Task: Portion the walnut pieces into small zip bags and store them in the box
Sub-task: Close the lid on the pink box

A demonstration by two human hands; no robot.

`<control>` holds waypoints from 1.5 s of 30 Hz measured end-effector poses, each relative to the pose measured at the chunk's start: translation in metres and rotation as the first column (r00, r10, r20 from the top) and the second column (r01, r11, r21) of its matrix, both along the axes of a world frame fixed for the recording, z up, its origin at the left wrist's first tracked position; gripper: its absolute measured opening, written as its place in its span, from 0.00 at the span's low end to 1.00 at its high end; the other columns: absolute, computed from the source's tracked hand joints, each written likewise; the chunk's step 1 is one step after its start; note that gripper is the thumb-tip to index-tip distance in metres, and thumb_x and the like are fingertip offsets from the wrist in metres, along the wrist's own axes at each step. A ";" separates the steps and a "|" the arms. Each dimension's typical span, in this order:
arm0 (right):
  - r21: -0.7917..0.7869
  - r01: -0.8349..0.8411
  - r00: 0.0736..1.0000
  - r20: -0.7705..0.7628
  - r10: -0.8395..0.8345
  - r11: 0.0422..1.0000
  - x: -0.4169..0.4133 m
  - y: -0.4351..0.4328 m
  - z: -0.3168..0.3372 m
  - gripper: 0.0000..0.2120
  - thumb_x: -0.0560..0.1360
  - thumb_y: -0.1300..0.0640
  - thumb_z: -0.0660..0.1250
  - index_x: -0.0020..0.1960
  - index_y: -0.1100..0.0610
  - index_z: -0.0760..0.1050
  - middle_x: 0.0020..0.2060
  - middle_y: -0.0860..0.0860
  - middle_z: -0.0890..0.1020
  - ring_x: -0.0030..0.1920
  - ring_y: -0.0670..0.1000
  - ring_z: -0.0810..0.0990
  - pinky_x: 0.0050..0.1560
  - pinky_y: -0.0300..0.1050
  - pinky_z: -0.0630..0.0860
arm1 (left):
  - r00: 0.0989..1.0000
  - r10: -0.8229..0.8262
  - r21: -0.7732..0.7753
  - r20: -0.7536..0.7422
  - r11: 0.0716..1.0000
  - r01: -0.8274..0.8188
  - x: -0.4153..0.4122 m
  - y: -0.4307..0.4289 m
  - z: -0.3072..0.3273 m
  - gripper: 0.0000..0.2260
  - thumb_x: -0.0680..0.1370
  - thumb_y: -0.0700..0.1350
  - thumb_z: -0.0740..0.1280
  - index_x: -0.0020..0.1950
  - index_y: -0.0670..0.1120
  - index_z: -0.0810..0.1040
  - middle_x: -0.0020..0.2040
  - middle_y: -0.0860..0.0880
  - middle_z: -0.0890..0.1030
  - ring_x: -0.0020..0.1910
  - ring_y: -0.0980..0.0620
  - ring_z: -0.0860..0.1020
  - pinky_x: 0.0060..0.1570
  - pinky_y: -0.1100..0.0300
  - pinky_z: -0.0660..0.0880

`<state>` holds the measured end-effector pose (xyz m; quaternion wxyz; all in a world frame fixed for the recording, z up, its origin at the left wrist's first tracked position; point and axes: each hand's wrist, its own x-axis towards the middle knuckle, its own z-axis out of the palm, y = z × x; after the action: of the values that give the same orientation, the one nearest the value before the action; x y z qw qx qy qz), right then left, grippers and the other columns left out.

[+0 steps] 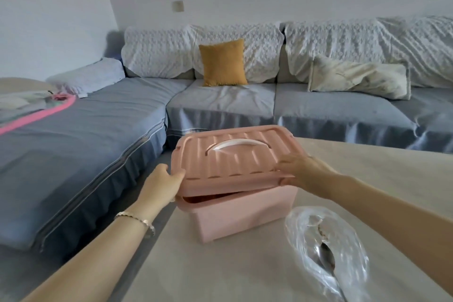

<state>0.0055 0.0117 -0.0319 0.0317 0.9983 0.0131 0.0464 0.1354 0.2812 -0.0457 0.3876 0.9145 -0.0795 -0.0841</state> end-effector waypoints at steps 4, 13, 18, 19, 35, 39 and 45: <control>0.146 -0.019 0.999 -0.040 0.025 0.989 0.003 -0.010 -0.018 0.14 0.76 0.50 0.63 0.61 0.51 0.75 0.57 0.47 0.75 0.59 0.48 0.72 0.52 0.36 0.68 | 0.998 -0.012 0.142 -0.069 0.990 0.022 0.004 0.011 -0.012 0.19 0.73 0.51 0.64 0.60 0.44 0.68 0.50 0.47 0.77 0.44 0.46 0.78 0.46 0.54 0.75; 0.439 0.469 0.858 -0.022 -0.513 0.766 0.052 -0.035 -0.029 0.16 0.79 0.52 0.53 0.59 0.56 0.74 0.60 0.56 0.74 0.57 0.60 0.72 0.58 0.52 0.69 | 0.996 0.001 0.165 0.092 0.986 -0.017 0.019 -0.003 -0.030 0.14 0.78 0.47 0.59 0.59 0.40 0.70 0.57 0.39 0.74 0.51 0.40 0.74 0.52 0.48 0.73; 0.584 0.531 0.787 -0.073 -0.612 0.614 0.072 -0.051 -0.044 0.18 0.80 0.56 0.51 0.65 0.51 0.72 0.60 0.57 0.77 0.57 0.61 0.75 0.57 0.50 0.71 | 0.976 0.038 0.065 0.216 0.996 -0.053 0.017 -0.011 -0.045 0.06 0.78 0.44 0.59 0.45 0.42 0.72 0.44 0.41 0.77 0.40 0.45 0.76 0.45 0.49 0.76; 0.606 0.527 0.783 -0.073 -0.618 0.596 0.073 -0.053 -0.046 0.18 0.80 0.57 0.52 0.66 0.50 0.72 0.60 0.56 0.78 0.57 0.61 0.75 0.57 0.49 0.71 | 0.973 0.022 0.064 0.228 0.997 -0.037 0.019 -0.011 -0.047 0.06 0.78 0.44 0.59 0.45 0.42 0.71 0.43 0.41 0.77 0.40 0.44 0.76 0.45 0.48 0.76; 0.793 0.525 0.553 -0.041 -0.832 0.310 0.062 -0.053 -0.061 0.19 0.73 0.53 0.64 0.28 0.59 0.63 0.26 0.54 0.68 0.31 0.56 0.67 0.27 0.44 0.60 | 0.947 0.319 -0.226 -0.041 0.920 -0.320 0.009 -0.019 -0.050 0.31 0.75 0.46 0.65 0.73 0.37 0.57 0.66 0.39 0.70 0.61 0.39 0.72 0.57 0.47 0.70; 0.760 0.528 0.568 0.015 -0.823 0.379 0.062 -0.052 -0.062 0.21 0.73 0.55 0.63 0.25 0.58 0.60 0.25 0.54 0.65 0.32 0.57 0.66 0.30 0.45 0.60 | 0.951 0.297 -0.199 0.088 0.940 -0.275 0.006 -0.018 -0.049 0.12 0.74 0.46 0.66 0.53 0.40 0.75 0.52 0.41 0.78 0.48 0.42 0.77 0.46 0.50 0.74; 0.700 0.496 0.596 0.156 -0.788 0.514 0.065 -0.052 -0.065 0.22 0.73 0.58 0.64 0.24 0.57 0.59 0.33 0.57 0.67 0.35 0.57 0.65 0.34 0.44 0.59 | 0.934 0.259 -0.192 0.247 0.957 -0.215 0.009 -0.019 -0.049 0.07 0.75 0.42 0.65 0.37 0.42 0.73 0.35 0.46 0.77 0.38 0.43 0.75 0.39 0.54 0.69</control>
<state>0.0707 -0.0399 -0.0967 -0.2624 0.8402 -0.3934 0.2654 0.1439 0.2618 -0.0949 0.4534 0.8858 -0.0268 0.0954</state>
